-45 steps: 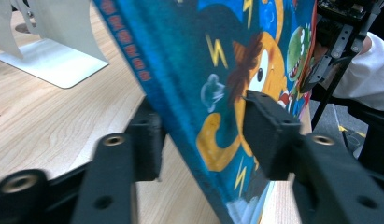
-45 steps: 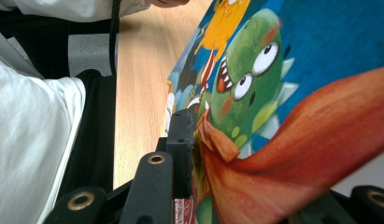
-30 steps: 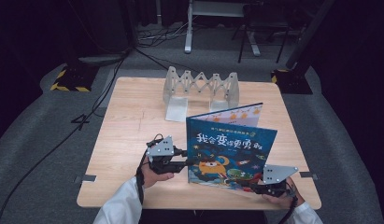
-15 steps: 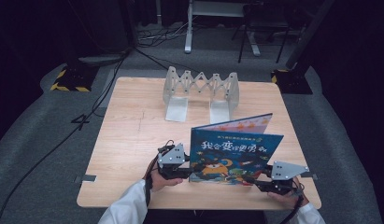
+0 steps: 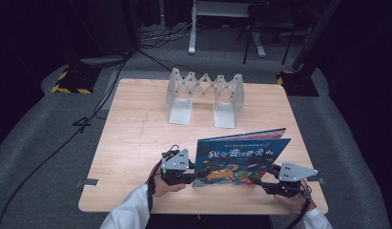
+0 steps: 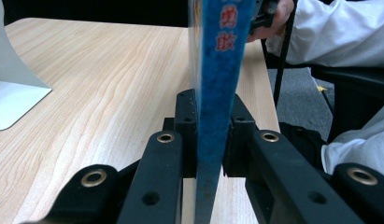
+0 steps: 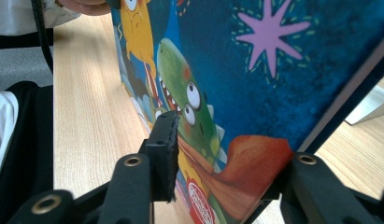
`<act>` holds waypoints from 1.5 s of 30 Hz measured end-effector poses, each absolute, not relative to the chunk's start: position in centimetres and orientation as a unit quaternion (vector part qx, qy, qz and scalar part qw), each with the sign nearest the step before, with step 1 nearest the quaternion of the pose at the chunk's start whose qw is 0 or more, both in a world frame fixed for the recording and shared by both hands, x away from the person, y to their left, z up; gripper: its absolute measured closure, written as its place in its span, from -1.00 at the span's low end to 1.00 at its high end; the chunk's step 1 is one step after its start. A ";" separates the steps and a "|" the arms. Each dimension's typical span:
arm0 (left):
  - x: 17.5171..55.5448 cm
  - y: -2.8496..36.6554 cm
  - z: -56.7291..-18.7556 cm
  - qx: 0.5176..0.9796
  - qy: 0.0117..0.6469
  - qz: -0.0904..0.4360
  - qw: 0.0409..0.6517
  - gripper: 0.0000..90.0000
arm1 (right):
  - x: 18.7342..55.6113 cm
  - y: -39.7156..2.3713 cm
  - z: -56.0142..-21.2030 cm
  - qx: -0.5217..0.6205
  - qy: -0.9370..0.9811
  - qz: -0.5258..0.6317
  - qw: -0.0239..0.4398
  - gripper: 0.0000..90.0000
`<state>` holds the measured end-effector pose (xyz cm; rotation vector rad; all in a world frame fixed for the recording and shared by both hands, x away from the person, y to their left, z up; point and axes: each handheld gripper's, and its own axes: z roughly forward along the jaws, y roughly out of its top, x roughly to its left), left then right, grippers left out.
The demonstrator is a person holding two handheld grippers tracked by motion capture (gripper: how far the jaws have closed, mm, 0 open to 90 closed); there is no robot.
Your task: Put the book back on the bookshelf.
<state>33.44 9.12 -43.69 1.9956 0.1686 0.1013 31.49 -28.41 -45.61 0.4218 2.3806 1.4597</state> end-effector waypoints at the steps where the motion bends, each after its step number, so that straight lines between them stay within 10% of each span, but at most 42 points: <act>1: 33.4 9.1 -43.7 0.839 0.072 0.045 0.537 0.77 | 31.5 -28.4 -45.5 0.146 0.833 0.509 0.160 0.30; 25: 33.2 9.7 -43.4 0.843 0.084 0.060 0.528 0.84 | 32.7 -30.2 -42.9 0.200 0.788 0.553 0.183 0.03; 31: 33.3 10.4 -43.5 0.842 0.093 0.069 0.528 0.82 | 33.3 -28.2 -42.9 0.188 0.799 0.535 0.201 0.34; 41: 33.3 10.9 -43.3 0.822 0.122 0.089 0.550 0.61 | 33.0 -28.3 -42.9 0.153 0.804 0.545 0.180 0.57; 45: 33.5 10.8 -43.1 0.807 0.128 0.086 0.570 0.22 | 33.0 -28.2 -42.9 0.151 0.804 0.546 0.179 0.57</act>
